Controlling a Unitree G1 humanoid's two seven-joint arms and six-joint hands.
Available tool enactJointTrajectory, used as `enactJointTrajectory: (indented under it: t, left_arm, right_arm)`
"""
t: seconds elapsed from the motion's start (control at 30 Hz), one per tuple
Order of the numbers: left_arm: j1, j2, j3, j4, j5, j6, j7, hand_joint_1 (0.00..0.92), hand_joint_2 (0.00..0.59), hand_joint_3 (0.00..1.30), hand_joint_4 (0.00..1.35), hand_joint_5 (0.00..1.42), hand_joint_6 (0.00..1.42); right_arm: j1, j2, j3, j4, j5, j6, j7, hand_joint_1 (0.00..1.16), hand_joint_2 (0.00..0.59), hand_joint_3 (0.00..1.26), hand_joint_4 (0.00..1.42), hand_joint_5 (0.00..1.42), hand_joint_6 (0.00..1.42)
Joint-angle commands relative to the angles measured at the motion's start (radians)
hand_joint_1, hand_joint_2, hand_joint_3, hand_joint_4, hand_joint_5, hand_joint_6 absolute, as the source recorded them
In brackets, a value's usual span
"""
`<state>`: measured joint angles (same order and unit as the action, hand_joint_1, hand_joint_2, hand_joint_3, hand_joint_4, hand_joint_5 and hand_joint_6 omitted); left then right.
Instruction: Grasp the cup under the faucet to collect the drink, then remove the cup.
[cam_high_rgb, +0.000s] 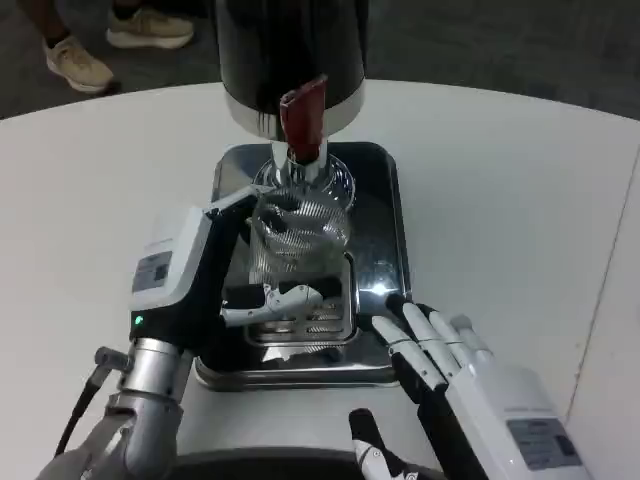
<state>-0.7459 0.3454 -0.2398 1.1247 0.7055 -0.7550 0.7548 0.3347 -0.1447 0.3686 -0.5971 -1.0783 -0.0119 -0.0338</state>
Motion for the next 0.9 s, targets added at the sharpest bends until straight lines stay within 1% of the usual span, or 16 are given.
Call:
enactJointTrajectory:
  t: [0.03, 0.07, 0.13, 0.2, 0.23, 0.3, 0.33, 0.37, 0.43, 0.6, 0.67, 0.7, 0.77, 0.83, 0.9]
  left_arm:
    - [-0.015, -0.007, -0.022, 0.036, -0.021, 0.016, 0.001, 0.624, 0.095, 0.96, 1.06, 1.28, 1.38]
    - [-0.015, -0.006, -0.027, 0.038, -0.023, 0.016, 0.000, 0.627, 0.094, 0.96, 1.06, 1.28, 1.36]
    - [-0.012, -0.001, -0.039, 0.039, -0.026, 0.018, 0.002, 0.625, 0.087, 0.94, 1.03, 1.22, 1.31]
    - [-0.010, 0.003, -0.046, 0.041, -0.029, 0.024, -0.007, 0.606, 0.078, 0.87, 0.95, 1.12, 1.20]
    - [-0.010, 0.005, -0.050, 0.042, -0.030, 0.027, -0.012, 0.588, 0.071, 0.81, 0.88, 1.07, 1.13]
    - [-0.012, 0.008, -0.057, 0.043, -0.036, 0.027, -0.025, 0.506, 0.075, 0.64, 0.69, 0.91, 0.95]
    - [-0.012, 0.009, -0.059, 0.043, -0.040, 0.026, -0.031, 0.465, 0.078, 0.56, 0.62, 0.86, 0.88]
    - [-0.013, 0.011, -0.062, 0.043, -0.044, 0.024, -0.039, 0.438, 0.085, 0.52, 0.57, 0.82, 0.81]
    - [-0.013, 0.012, -0.068, 0.042, -0.050, 0.023, -0.047, 0.406, 0.089, 0.47, 0.51, 0.74, 0.72]
    - [-0.010, 0.015, -0.072, 0.036, -0.065, 0.015, -0.040, 0.395, 0.089, 0.39, 0.42, 0.67, 0.62]
    - [-0.008, 0.017, -0.072, 0.033, -0.067, 0.013, -0.034, 0.391, 0.089, 0.32, 0.34, 0.58, 0.50]
    - [-0.007, 0.018, -0.073, 0.031, -0.067, 0.013, -0.030, 0.388, 0.081, 0.28, 0.31, 0.56, 0.45]
    - [-0.005, 0.020, -0.073, 0.030, -0.067, 0.012, -0.024, 0.379, 0.076, 0.22, 0.26, 0.52, 0.40]
    - [-0.002, 0.023, -0.069, 0.028, -0.072, 0.008, -0.024, 0.347, 0.064, 0.18, 0.22, 0.50, 0.37]
    - [0.000, 0.026, -0.063, 0.025, -0.081, 0.001, -0.031, 0.272, 0.037, 0.14, 0.18, 0.46, 0.32]
  right_arm:
    - [0.007, 0.007, -0.006, -0.021, 0.005, 0.012, 0.007, 0.40, 0.525, 0.15, 0.05, 0.05, 0.06]
    - [0.007, 0.008, -0.007, -0.022, 0.007, 0.014, 0.008, 0.40, 0.525, 0.15, 0.05, 0.05, 0.06]
    - [0.007, 0.009, -0.010, -0.022, 0.011, 0.018, 0.008, 0.40, 0.525, 0.15, 0.05, 0.06, 0.06]
    - [0.007, 0.010, -0.011, -0.021, 0.013, 0.021, 0.007, 0.40, 0.525, 0.15, 0.05, 0.06, 0.06]
    - [0.008, 0.012, -0.011, -0.020, 0.013, 0.022, 0.007, 0.40, 0.525, 0.15, 0.06, 0.07, 0.06]
    - [0.009, 0.014, -0.011, -0.019, 0.014, 0.022, 0.007, 0.40, 0.525, 0.16, 0.06, 0.07, 0.07]
    - [0.010, 0.015, -0.010, -0.019, 0.013, 0.022, 0.007, 0.40, 0.525, 0.16, 0.06, 0.07, 0.07]
    - [0.011, 0.016, -0.010, -0.019, 0.013, 0.022, 0.007, 0.40, 0.525, 0.16, 0.06, 0.07, 0.07]
    - [0.015, 0.020, -0.009, -0.019, 0.013, 0.024, 0.007, 0.41, 0.525, 0.16, 0.06, 0.07, 0.08]
    - [0.017, 0.024, -0.010, -0.019, 0.016, 0.028, 0.010, 0.41, 0.525, 0.16, 0.06, 0.08, 0.09]
    - [0.017, 0.022, -0.011, -0.020, 0.017, 0.030, 0.012, 0.41, 0.525, 0.16, 0.06, 0.08, 0.09]
    - [0.017, 0.022, -0.011, -0.020, 0.019, 0.031, 0.014, 0.41, 0.525, 0.17, 0.06, 0.09, 0.10]
    - [0.015, 0.022, -0.012, -0.019, 0.023, 0.033, 0.014, 0.41, 0.525, 0.17, 0.06, 0.09, 0.10]
    - [0.013, 0.022, -0.012, -0.016, 0.026, 0.034, 0.014, 0.41, 0.522, 0.17, 0.06, 0.09, 0.11]
    - [0.011, 0.022, -0.011, -0.014, 0.027, 0.034, 0.013, 0.40, 0.520, 0.17, 0.06, 0.09, 0.11]
